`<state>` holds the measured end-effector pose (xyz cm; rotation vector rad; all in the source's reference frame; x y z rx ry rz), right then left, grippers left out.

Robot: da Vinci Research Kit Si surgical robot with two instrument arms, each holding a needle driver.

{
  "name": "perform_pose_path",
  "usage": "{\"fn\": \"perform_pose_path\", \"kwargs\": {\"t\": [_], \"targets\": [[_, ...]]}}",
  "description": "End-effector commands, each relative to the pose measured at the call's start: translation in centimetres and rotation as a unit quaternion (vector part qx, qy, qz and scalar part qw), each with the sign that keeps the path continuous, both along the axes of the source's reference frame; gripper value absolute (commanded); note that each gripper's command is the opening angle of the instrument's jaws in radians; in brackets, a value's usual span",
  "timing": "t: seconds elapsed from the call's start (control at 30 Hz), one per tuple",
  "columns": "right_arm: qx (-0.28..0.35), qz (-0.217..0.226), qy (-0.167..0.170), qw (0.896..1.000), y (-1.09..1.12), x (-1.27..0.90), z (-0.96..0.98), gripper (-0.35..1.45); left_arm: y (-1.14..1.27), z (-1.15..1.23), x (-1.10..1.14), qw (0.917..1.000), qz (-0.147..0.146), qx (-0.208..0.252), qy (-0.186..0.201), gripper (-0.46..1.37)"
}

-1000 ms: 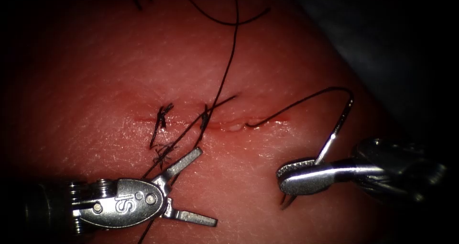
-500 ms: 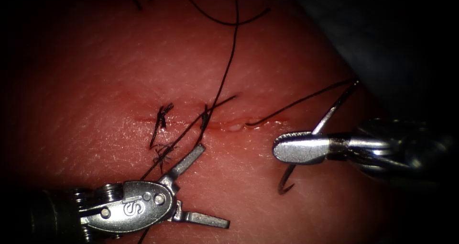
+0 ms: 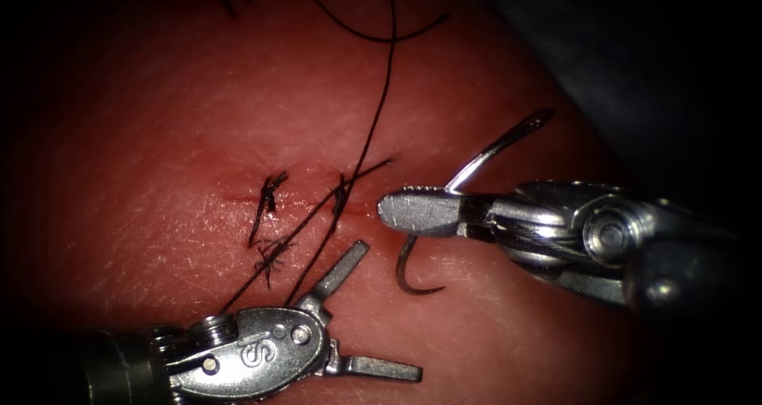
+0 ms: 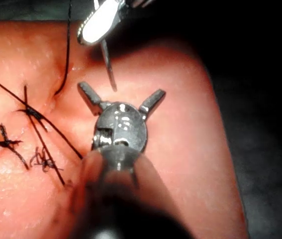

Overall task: Wound Closure
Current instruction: Hand over the needle from the right to the left gripper

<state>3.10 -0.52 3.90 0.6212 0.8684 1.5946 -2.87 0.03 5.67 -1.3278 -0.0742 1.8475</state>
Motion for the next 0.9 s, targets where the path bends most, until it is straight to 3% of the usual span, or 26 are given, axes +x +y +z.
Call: {"fn": "perform_pose_path", "kwargs": {"t": [0.03,0.17,0.57,0.63,0.67,0.73,0.9], "targets": [[0.003,-0.001,-0.006,1.000,0.00,-0.01,-0.01,-0.35,0.02,0.03,0.02,0.9999,-0.014,0.000,0.005,1.11],[0.003,0.000,-0.007,1.000,0.00,-0.01,-0.02,-0.35,0.06,0.08,0.02,0.9994,-0.031,0.007,0.014,1.04],[0.001,0.018,-0.022,1.000,-0.01,0.07,-0.03,-0.35,0.11,0.11,-0.21,0.9975,-0.070,0.003,0.012,0.48],[0.000,0.018,-0.026,0.999,-0.02,0.07,-0.03,-0.35,0.11,0.11,-0.20,0.9972,-0.075,0.002,0.007,0.02],[0.000,0.021,-0.030,0.999,-0.02,0.07,-0.03,-0.35,0.11,0.11,-0.19,0.9968,-0.080,0.005,0.002,-0.35],[-0.002,0.020,-0.032,0.999,-0.03,0.07,-0.03,-0.35,0.11,0.11,-0.16,0.9964,-0.084,0.008,-0.002,-0.35],[-0.017,0.015,-0.033,0.999,-0.04,0.07,-0.05,-0.35,0.12,0.07,-0.05,0.9930,-0.093,0.042,-0.059,-0.35]]}}
